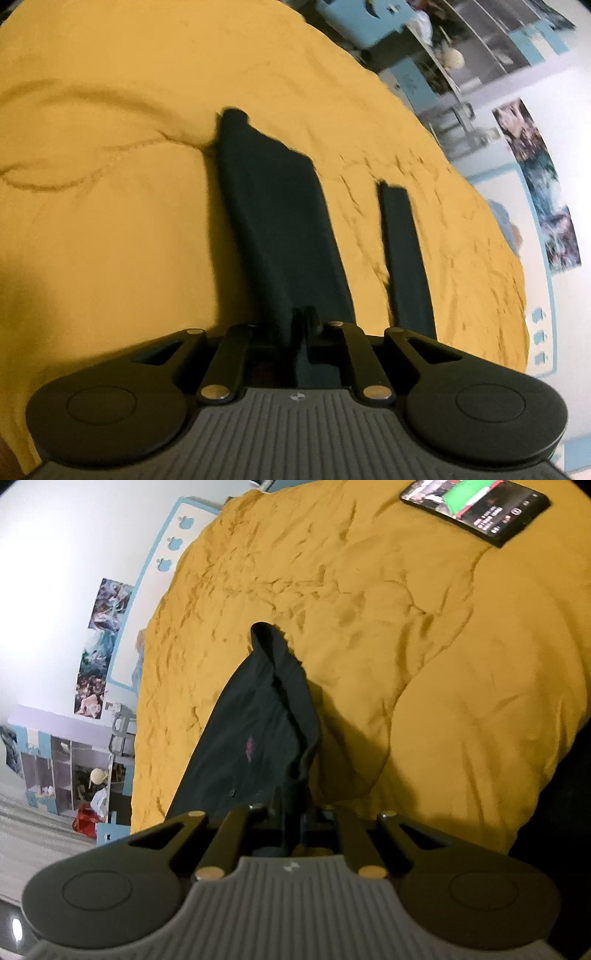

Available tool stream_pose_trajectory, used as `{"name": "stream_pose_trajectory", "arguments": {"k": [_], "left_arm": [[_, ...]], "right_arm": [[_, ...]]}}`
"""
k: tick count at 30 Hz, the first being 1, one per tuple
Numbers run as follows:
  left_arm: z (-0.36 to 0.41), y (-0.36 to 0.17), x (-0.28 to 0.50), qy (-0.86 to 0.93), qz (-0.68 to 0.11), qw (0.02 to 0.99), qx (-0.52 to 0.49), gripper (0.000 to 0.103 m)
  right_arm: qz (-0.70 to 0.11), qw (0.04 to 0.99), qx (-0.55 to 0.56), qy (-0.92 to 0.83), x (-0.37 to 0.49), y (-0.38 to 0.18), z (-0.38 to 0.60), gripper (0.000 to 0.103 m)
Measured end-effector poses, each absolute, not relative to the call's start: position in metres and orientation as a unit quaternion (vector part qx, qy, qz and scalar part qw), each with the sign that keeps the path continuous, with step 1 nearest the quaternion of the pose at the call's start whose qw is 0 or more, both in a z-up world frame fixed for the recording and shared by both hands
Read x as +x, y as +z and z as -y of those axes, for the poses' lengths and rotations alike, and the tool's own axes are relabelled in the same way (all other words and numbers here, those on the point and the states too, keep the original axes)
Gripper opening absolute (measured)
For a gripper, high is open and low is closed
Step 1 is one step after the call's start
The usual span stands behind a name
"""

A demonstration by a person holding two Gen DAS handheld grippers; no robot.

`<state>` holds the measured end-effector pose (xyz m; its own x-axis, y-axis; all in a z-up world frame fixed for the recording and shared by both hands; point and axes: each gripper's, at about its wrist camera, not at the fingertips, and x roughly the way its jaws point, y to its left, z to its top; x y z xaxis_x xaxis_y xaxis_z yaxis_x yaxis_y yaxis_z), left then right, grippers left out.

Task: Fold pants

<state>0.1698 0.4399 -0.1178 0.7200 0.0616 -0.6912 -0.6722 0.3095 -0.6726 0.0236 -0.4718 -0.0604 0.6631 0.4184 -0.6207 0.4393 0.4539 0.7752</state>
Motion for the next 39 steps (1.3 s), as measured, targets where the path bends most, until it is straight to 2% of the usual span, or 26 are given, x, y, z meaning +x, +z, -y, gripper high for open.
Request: {"name": "stream_pose_trajectory", "arguments": {"k": [1,3,10,20,26,39], "left_arm": [[-0.443,-0.118,0.170,0.247,-0.280,0.758,-0.535,0.012],[-0.448,-0.114,0.174,0.260,-0.276,0.762,-0.525,0.001],[-0.455,-0.067,0.200,0.241,-0.295,0.779,-0.498,0.001],[-0.452,-0.019,0.297,0.223,-0.326,0.782,-0.482,0.001],[-0.443,-0.025,0.360,0.233,-0.359,0.776,-0.464,0.001],[-0.424,-0.054,0.489,0.258,-0.433,0.763,-0.404,0.001]], "right_arm": [[-0.416,0.743,0.524,-0.010,0.024,-0.061,0.472,0.002],[-0.425,0.736,0.526,-0.015,0.026,-0.063,0.472,0.002],[-0.427,0.744,0.513,-0.015,0.037,-0.037,0.468,0.002],[-0.403,0.708,0.580,-0.009,0.097,-0.006,0.479,0.002],[-0.419,0.684,0.596,-0.018,0.160,-0.008,0.486,0.002],[-0.475,0.642,0.598,-0.065,0.312,-0.069,0.501,0.002]]}}
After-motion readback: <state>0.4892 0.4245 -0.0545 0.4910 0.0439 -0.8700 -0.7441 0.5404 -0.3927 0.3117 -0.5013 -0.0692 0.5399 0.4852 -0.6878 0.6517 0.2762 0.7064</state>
